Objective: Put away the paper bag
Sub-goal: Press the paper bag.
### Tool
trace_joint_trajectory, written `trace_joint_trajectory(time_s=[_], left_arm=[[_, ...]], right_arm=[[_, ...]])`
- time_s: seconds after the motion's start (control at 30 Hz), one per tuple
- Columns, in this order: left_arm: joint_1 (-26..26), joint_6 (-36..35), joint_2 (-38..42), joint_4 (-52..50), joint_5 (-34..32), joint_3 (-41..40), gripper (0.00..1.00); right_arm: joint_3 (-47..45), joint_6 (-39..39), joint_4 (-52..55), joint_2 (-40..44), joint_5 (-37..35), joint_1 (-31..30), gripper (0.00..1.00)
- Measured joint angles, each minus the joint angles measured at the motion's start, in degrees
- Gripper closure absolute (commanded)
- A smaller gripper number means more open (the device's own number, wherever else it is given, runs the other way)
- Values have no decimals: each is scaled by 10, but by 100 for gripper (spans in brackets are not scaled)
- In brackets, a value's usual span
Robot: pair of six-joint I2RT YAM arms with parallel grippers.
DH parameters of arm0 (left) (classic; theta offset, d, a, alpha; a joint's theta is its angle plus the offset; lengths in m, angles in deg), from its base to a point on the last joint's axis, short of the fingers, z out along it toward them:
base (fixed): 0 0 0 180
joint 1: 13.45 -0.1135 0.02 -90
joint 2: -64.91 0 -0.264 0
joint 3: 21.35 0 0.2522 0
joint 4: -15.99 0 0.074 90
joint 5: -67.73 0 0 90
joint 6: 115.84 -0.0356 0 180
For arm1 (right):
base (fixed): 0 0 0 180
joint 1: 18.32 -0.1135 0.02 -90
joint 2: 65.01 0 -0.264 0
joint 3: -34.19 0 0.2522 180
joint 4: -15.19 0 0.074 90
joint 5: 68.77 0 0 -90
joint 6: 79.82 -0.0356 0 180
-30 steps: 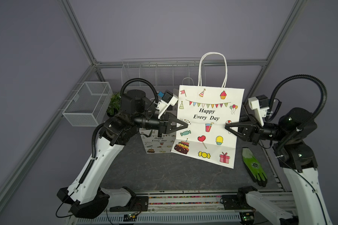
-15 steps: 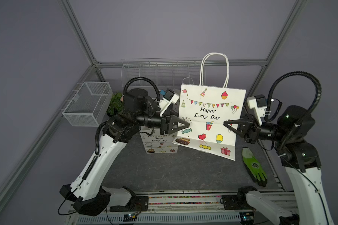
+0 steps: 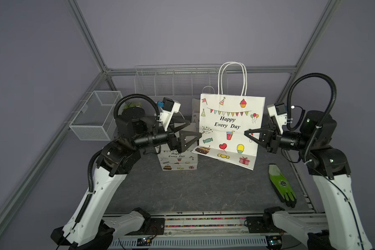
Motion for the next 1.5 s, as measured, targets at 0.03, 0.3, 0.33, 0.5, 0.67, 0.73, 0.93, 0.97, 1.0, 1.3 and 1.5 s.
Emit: trace_joint_trajectory(time_s=[0.03, 0.3, 0.33, 0.5, 0.67, 0.73, 0.93, 0.97, 1.0, 1.3, 1.5], left_arm=[[-4, 7, 6, 13, 0, -9, 0], [-10, 39, 24, 76, 27, -90, 0], [-10, 43, 30, 82, 31, -102, 0], [-10, 80, 38, 143, 67, -133, 3], [-10, 117, 18, 215, 107, -130, 9], [-10, 125, 7, 231, 122, -124, 11], [-10, 142, -4, 253, 157, -123, 28], [-10, 146, -4, 259, 163, -123, 31], [-10, 149, -3, 264, 168, -123, 32], [24, 134, -16, 254, 207, -125, 43], [39, 87, -46, 194, 202, -101, 54]], right_arm=[[3, 2, 0, 0, 2, 2, 93], [16, -33, -59, -13, 65, 38, 93], [16, -48, -79, -19, 80, 41, 93], [10, -116, -171, -49, 142, 42, 93], [8, -136, -203, -41, 180, 24, 93], [8, -139, -212, -32, 190, 21, 93], [8, -141, -226, -23, 200, 15, 93], [8, -143, -227, -25, 199, 14, 93], [8, -145, -228, -26, 199, 14, 93], [8, -165, -229, -49, 179, 13, 93], [8, -164, -225, -51, 167, 13, 93]])
